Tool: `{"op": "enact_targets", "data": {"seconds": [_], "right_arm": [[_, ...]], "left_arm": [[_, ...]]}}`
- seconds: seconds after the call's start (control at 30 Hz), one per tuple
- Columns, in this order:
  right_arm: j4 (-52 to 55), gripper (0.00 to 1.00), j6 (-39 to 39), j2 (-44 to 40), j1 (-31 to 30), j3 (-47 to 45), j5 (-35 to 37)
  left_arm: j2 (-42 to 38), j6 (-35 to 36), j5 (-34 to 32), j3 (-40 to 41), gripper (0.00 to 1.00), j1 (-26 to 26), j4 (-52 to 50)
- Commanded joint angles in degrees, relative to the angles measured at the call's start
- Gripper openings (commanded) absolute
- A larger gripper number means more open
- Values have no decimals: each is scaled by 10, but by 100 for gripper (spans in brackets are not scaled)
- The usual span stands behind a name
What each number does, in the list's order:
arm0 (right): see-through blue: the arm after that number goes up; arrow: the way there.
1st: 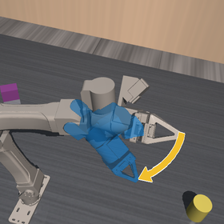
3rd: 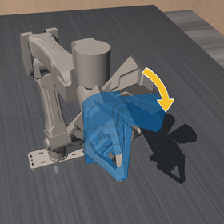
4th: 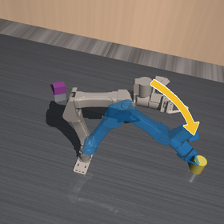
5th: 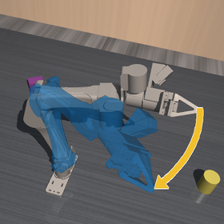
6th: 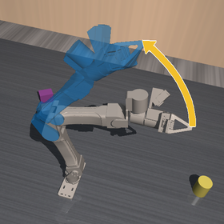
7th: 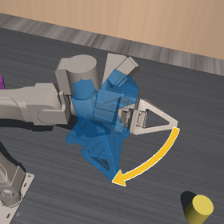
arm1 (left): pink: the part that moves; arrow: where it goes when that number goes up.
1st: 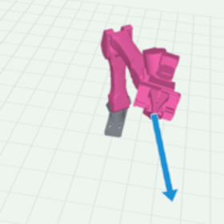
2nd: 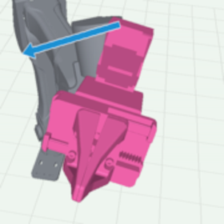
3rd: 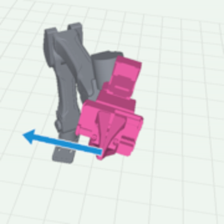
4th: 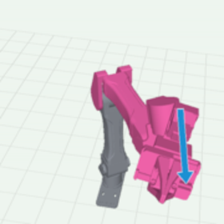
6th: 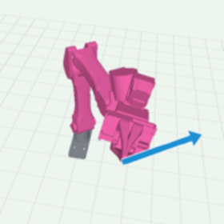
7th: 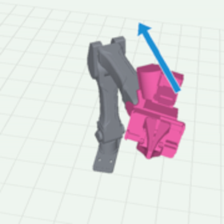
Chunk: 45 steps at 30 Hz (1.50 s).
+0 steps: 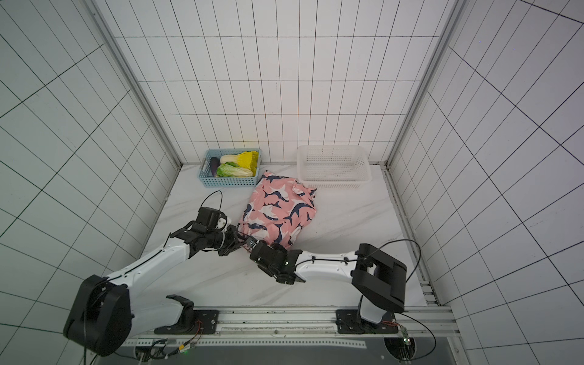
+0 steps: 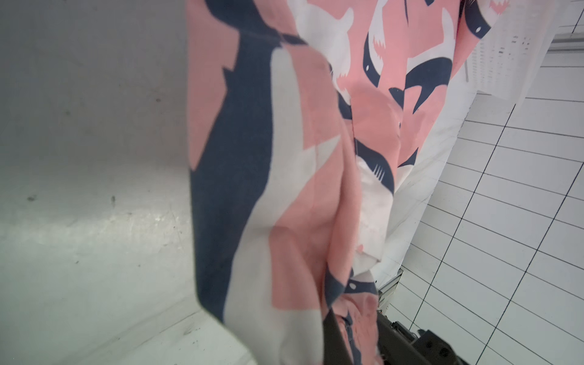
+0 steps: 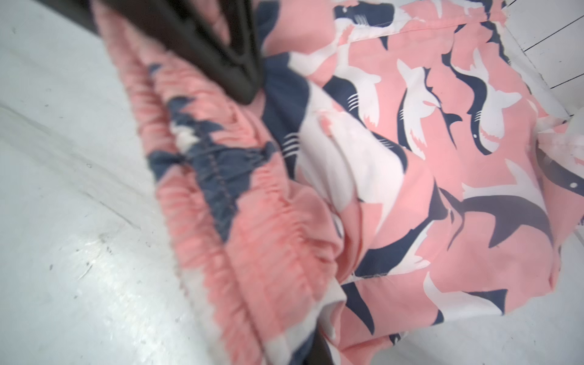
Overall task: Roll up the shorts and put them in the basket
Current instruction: Roll the shorts at the center of the board.
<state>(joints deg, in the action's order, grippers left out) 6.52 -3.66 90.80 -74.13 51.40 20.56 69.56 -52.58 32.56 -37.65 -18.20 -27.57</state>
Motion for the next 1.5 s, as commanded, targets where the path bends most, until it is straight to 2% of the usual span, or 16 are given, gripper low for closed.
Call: {"op": "enact_targets", "data": {"seconds": [0.0, 0.2, 0.33, 0.4, 0.43, 0.53, 0.6, 0.7, 0.77, 0.97, 1.1, 1.23, 1.47], "right_arm": [[43, 0, -8, -46, 24, -42, -74], [86, 0, 4, -60, 85, -40, -273], [108, 0, -9, -44, 134, -36, -351], [103, 0, -25, -32, 169, -32, -414], [98, 0, -37, -23, 186, -26, -442], [104, 0, -49, 13, 213, 2, -501], [114, 0, -51, 38, 225, 24, -531], [115, 0, -67, 72, 243, 47, -569], [112, 0, -83, 90, 256, 61, -597], [98, 0, -129, 130, 301, 84, -671], [86, 0, -161, 160, 330, 91, -716], [85, 0, -164, 177, 337, 95, -730], [84, 0, -163, 193, 338, 101, -736]], "left_arm": [[-15, 27, -29, 22, 0, 8, -32], [7, 50, -38, 20, 0, 11, -77], [31, 65, -56, 4, 0, 17, -107], [39, 66, -51, -3, 0, 23, -102], [42, 67, -51, -8, 9, 25, -101], [37, 73, -72, -30, 44, 29, -105], [17, 74, -96, -42, 61, 29, -110], [-30, 77, -134, -52, 73, 29, -111], [-62, 82, -144, -46, 74, 29, -99], [-110, 90, -110, 1, 76, 11, -44], [-136, 85, -147, 33, 78, -62, -7], [-138, 76, -198, 55, 79, -124, 36], [-126, 78, -234, 109, 81, -142, 150]]}}
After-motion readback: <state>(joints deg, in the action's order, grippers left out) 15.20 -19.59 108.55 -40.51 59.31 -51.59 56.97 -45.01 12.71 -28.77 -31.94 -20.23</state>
